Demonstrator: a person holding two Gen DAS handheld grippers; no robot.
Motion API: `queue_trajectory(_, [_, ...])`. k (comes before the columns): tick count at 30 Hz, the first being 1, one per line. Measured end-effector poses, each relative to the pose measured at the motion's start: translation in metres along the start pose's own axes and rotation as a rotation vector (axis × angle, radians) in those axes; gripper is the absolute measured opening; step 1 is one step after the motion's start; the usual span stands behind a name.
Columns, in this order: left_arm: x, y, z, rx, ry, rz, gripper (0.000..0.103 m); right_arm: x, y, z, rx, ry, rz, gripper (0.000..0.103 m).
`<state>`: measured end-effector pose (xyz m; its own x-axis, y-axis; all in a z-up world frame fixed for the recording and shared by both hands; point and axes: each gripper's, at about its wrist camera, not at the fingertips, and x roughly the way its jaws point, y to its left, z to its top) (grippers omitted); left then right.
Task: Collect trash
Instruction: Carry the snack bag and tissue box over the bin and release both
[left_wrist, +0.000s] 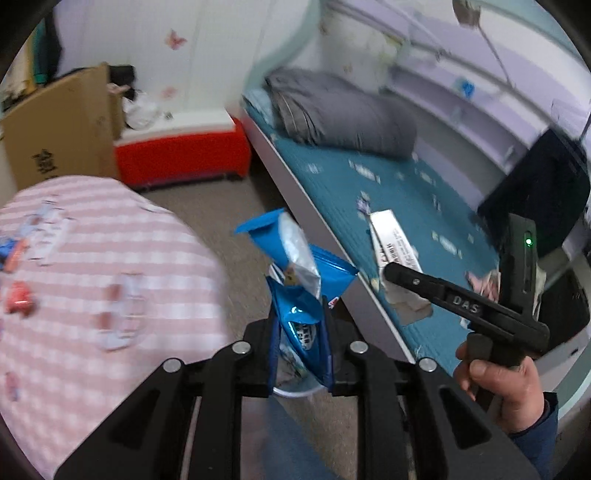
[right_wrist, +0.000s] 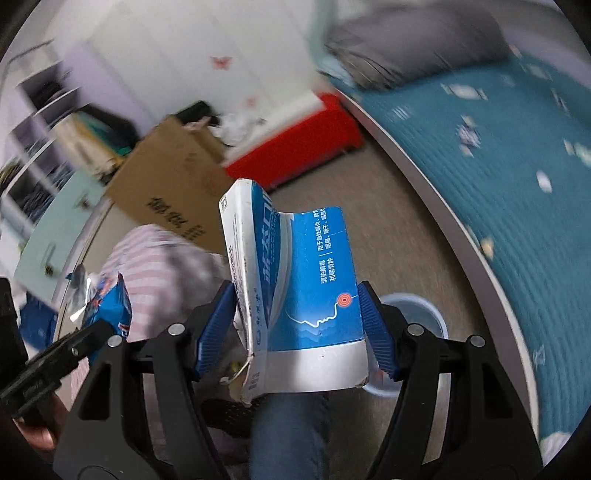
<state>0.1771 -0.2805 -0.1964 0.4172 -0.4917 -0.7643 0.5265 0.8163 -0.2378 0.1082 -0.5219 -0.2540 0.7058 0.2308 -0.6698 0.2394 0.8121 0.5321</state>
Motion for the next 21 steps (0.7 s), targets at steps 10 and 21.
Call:
queue_trajectory(10, [0.161, -0.031, -0.023, 0.028, 0.332, 0.045, 0.019, 0.093, -0.105, -0.029, 0.234, 0.209, -0.073, 0.066])
queue_trajectory(21, [0.233, -0.029, -0.023, 0.036, 0.471, 0.089, 0.055, 0.158, -0.155, -0.048, 0.383, 0.326, -0.065, 0.082])
